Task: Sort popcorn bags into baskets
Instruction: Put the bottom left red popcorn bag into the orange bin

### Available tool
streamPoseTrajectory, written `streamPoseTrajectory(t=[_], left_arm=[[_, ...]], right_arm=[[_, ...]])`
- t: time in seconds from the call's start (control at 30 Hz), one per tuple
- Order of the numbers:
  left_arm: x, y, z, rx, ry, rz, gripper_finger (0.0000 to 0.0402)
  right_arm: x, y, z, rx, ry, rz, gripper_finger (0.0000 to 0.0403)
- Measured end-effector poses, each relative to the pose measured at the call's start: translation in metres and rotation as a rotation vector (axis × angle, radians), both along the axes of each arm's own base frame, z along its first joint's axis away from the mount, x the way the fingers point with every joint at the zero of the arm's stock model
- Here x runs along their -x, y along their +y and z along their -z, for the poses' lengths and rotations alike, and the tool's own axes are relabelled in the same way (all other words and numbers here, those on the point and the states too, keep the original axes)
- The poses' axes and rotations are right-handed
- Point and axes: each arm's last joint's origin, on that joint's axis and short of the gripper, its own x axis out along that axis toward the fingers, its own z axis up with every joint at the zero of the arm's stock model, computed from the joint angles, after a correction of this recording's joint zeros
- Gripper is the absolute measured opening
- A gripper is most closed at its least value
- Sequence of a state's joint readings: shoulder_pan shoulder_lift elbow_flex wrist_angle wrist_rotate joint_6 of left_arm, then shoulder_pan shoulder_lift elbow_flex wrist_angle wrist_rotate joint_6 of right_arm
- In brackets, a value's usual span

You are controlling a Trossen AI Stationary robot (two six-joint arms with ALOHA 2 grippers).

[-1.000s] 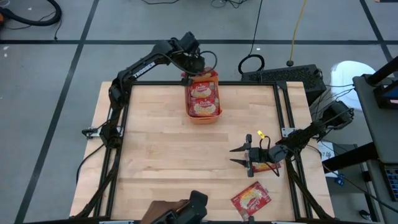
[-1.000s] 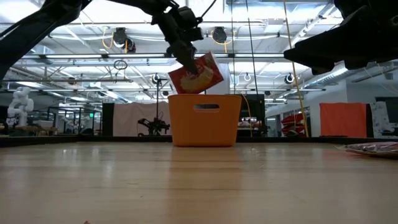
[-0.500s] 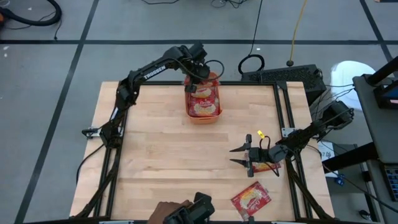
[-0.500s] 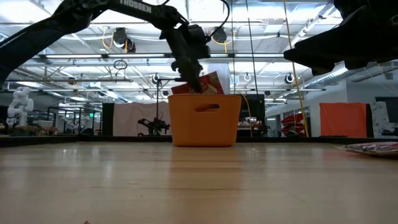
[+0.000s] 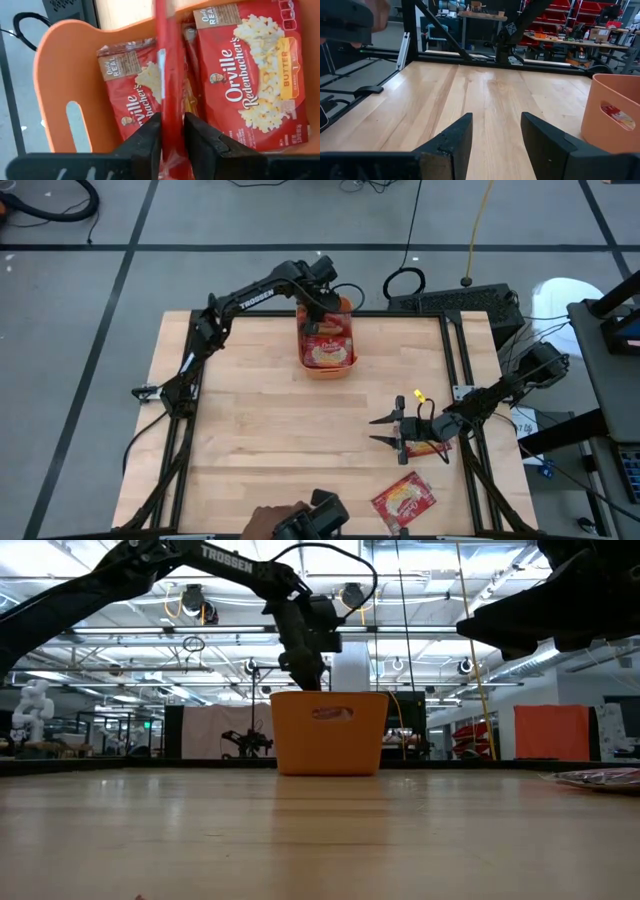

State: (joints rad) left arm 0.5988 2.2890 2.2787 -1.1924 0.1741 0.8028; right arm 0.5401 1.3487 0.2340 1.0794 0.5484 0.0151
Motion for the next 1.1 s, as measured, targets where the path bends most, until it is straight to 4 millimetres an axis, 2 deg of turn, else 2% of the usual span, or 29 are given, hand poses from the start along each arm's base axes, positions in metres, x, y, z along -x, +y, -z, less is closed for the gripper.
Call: streamPoseTrajectory(t=[0.17, 0.27, 0.4, 0.6, 0.8, 0.93, 1.1], left_arm=[[-0.003, 0.001, 0.004, -0.016, 0.000, -0.020, 0.0109], [-0.005, 0.005, 0.003, -0.083, 0.005, -0.056, 0.0127], [-0.006, 0.006, 0.002, -0.096, 0.003, -0.121, 0.0135], [0.001, 0.008, 0.004, -0.057, 0.040, -0.189, 0.0102], [-0.002, 0.008, 0.004, -0.033, -0.004, -0.099, 0.0044], [-0.015, 0.009, 0.019, -0.057, -0.025, -0.077, 0.0008], [-0.030, 0.010, 0.040, -0.148, 0.014, -0.118, 0.0015]], right_arm=[[0.000, 0.000, 0.000, 0.000, 0.000, 0.000, 0.0160], [0.000, 0.000, 0.000, 0.000, 0.000, 0.000, 0.0160], [0.000, 0.000, 0.000, 0.000, 0.000, 0.000, 0.0160], [0.000, 0.000, 0.000, 0.001, 0.000, 0.000, 0.0160], [0.000, 0.000, 0.000, 0.001, 0.000, 0.000, 0.0160], [0.000, 0.000, 0.000, 0.001, 0.000, 0.000, 0.0160], [0.000, 0.000, 0.000, -0.011, 0.003, 0.002, 0.0160]])
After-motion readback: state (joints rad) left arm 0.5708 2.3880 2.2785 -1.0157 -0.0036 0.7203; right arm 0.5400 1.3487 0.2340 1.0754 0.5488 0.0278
